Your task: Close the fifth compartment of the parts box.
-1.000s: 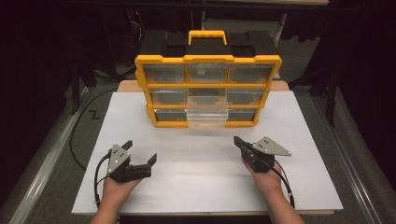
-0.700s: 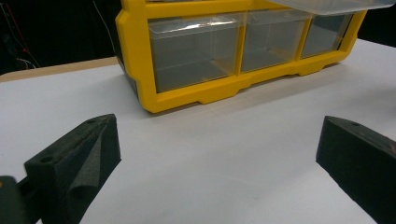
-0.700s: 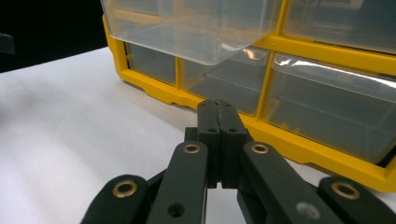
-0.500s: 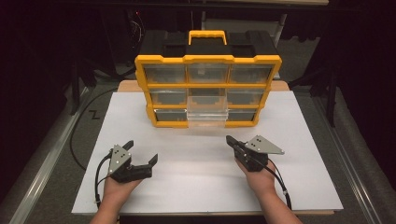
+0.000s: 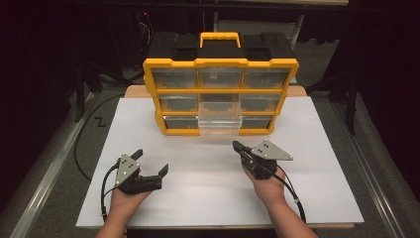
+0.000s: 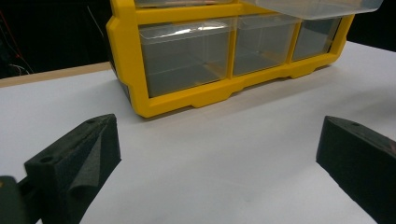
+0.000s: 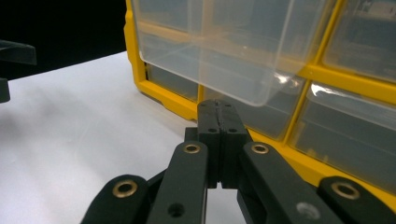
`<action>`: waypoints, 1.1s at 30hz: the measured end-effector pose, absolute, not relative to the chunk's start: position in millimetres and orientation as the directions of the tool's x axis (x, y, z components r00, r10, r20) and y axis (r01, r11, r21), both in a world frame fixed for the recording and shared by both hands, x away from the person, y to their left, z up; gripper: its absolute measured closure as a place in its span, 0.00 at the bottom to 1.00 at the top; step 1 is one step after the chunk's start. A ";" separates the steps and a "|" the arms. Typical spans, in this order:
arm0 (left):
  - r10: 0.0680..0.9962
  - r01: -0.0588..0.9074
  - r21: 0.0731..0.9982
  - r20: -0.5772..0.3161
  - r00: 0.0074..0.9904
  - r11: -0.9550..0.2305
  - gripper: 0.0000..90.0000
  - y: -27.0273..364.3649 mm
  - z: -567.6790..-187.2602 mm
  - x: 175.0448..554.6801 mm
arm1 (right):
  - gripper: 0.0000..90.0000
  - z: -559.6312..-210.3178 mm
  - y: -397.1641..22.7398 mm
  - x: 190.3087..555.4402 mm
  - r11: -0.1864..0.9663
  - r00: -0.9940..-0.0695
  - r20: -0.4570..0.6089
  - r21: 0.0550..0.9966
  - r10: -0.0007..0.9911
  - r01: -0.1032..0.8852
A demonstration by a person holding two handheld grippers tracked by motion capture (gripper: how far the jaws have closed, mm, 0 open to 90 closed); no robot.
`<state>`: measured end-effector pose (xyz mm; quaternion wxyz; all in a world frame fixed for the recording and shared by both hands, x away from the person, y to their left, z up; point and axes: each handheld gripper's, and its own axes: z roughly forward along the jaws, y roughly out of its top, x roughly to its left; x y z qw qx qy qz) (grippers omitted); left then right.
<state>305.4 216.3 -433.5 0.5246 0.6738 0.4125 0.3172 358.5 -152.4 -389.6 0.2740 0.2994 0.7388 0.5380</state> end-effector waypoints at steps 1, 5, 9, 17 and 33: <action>0.890 0.225 0.968 -0.007 0.456 -0.108 0.00 216.4 -434.0 306.1 | 1.00 -389.0 -151.2 359.0 0.233 -0.669 -0.072 0.960 0.739 0.153; 0.889 0.228 0.967 -0.004 0.458 -0.114 0.00 215.3 -434.7 306.4 | 1.00 -385.4 -144.1 359.3 0.226 -0.668 -0.074 0.963 0.741 0.144; 0.890 0.227 0.968 -0.006 0.456 -0.110 0.00 215.3 -434.5 306.4 | 1.00 -380.0 -138.1 360.4 0.219 -0.671 -0.074 0.967 0.738 0.134; 0.889 0.225 0.968 -0.008 0.458 -0.108 0.00 216.3 -434.7 307.4 | 1.00 -370.3 -131.5 363.2 0.217 -0.672 -0.082 0.969 0.736 0.119; 0.888 0.218 0.970 -0.003 0.459 -0.110 0.00 216.6 -434.0 306.3 | 1.00 -350.7 -122.5 369.9 0.193 -0.656 -0.082 0.976 0.750 0.099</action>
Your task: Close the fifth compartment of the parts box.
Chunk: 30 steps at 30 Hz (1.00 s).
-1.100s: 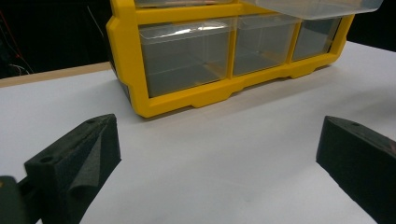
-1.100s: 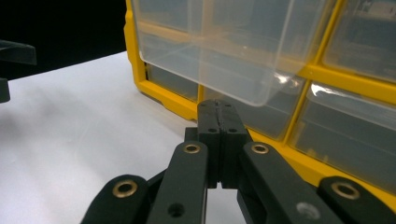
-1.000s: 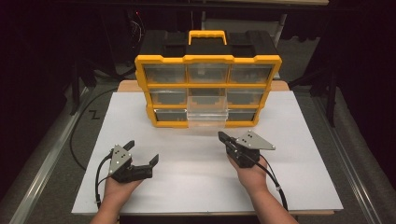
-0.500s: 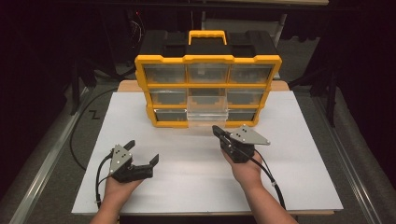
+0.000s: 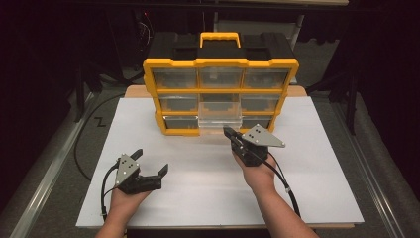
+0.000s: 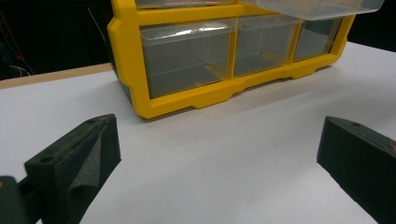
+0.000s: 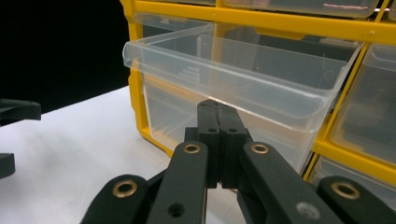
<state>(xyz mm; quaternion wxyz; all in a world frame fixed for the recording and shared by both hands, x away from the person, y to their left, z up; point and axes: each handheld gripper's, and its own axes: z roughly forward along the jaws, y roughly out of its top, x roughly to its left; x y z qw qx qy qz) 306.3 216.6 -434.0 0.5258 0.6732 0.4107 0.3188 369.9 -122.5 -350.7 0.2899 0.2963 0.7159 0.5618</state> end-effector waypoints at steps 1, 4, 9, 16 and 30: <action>0.888 0.217 0.970 -0.003 0.460 -0.109 0.00 216.3 -434.0 306.3 | 1.00 -350.2 -122.3 370.4 0.191 -0.656 -0.079 0.976 0.751 0.101; 0.888 0.217 0.970 -0.003 0.460 -0.110 0.00 216.0 -434.1 306.1 | 1.00 -349.6 -121.4 371.9 0.186 -0.655 -0.075 0.977 0.752 0.102; 0.887 0.218 0.969 0.002 0.462 -0.116 0.00 215.3 -434.3 305.9 | 1.00 -348.6 -120.2 372.7 0.184 -0.653 -0.076 0.978 0.753 0.098; 0.886 0.214 0.970 -0.001 0.464 -0.111 0.00 216.3 -433.7 305.5 | 1.00 -348.1 -117.4 375.7 0.195 -0.649 -0.087 0.976 0.756 0.096; 0.880 0.215 0.970 -0.005 0.474 -0.110 0.00 215.0 -433.9 305.0 | 1.00 -346.2 -112.4 379.5 0.211 -0.639 -0.102 0.973 0.762 0.096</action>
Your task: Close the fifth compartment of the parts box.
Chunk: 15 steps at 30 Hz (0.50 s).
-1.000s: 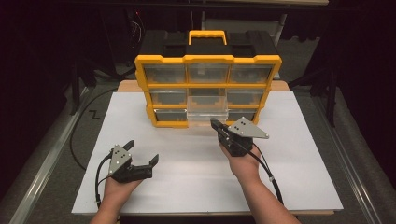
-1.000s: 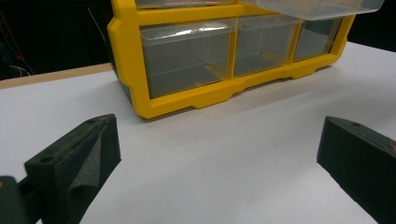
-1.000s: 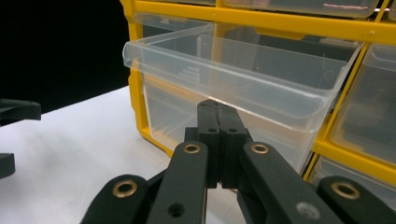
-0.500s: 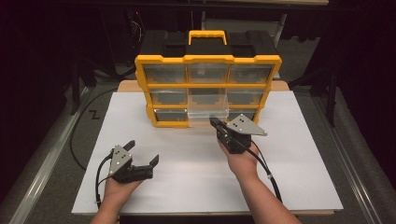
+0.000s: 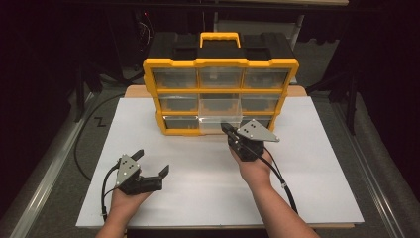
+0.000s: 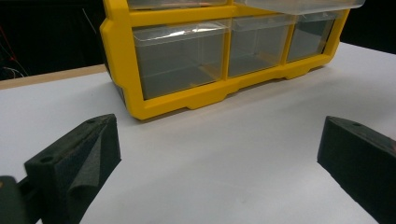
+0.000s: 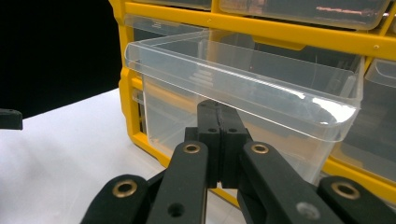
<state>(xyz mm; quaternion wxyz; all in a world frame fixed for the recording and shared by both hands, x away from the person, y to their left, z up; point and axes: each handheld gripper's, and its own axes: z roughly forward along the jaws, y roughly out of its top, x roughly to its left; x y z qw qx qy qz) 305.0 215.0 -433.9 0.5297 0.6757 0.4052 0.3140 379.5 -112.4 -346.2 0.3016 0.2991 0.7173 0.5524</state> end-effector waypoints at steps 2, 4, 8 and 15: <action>0.882 0.217 0.970 -0.009 0.472 -0.107 0.00 215.1 -434.1 305.5 | 1.00 -346.1 -112.4 379.9 0.213 -0.638 -0.103 0.972 0.763 0.098; 0.883 0.219 0.970 -0.011 0.470 -0.105 0.00 216.0 -434.2 305.5 | 1.00 -345.5 -112.3 380.7 0.217 -0.636 -0.107 0.971 0.764 0.098; 0.882 0.215 0.971 -0.009 0.471 -0.105 0.00 215.9 -433.5 304.4 | 1.00 -345.2 -112.5 383.8 0.226 -0.634 -0.117 0.970 0.764 0.093; 0.883 0.225 0.969 -0.017 0.469 -0.101 0.00 216.3 -434.7 305.2 | 1.00 -345.6 -110.5 388.9 0.232 -0.629 -0.117 0.967 0.769 0.103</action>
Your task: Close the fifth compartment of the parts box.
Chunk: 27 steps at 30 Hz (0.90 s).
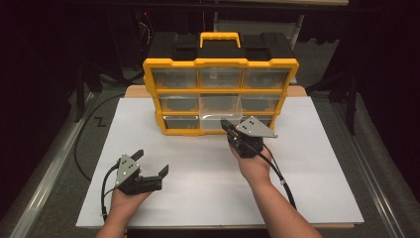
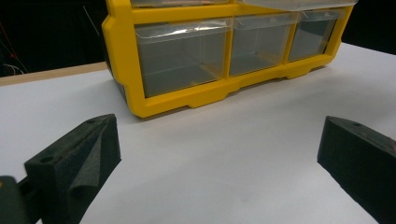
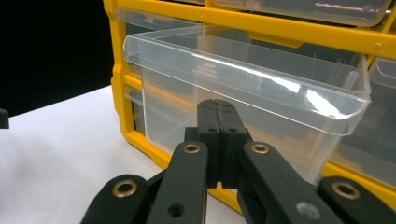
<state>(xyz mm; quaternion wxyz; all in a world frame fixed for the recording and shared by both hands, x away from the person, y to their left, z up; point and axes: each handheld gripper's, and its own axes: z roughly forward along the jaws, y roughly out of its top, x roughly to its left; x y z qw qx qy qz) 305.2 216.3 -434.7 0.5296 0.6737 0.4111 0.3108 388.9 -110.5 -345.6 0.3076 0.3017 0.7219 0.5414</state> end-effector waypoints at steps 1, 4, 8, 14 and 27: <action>0.883 0.224 0.969 -0.015 0.470 -0.103 0.00 216.3 -434.6 305.0 | 1.00 -344.9 -111.3 389.5 0.231 -0.626 -0.118 0.968 0.771 0.102; 0.881 0.219 0.970 -0.012 0.474 -0.105 0.00 215.8 -434.2 304.3 | 1.00 -343.8 -113.2 389.5 0.232 -0.622 -0.122 0.968 0.773 0.098; 0.879 0.220 0.970 -0.011 0.476 -0.107 0.00 215.4 -434.3 304.7 | 1.00 -342.5 -116.5 390.8 0.233 -0.617 -0.123 0.967 0.778 0.101; 0.880 0.221 0.969 -0.008 0.475 -0.110 0.00 215.4 -434.4 304.9 | 1.00 -341.0 -118.0 393.4 0.235 -0.611 -0.129 0.967 0.781 0.097; 0.879 0.220 0.969 -0.008 0.477 -0.111 0.00 213.6 -434.7 305.1 | 1.00 -343.5 -115.8 399.3 0.223 -0.604 -0.114 0.969 0.789 0.109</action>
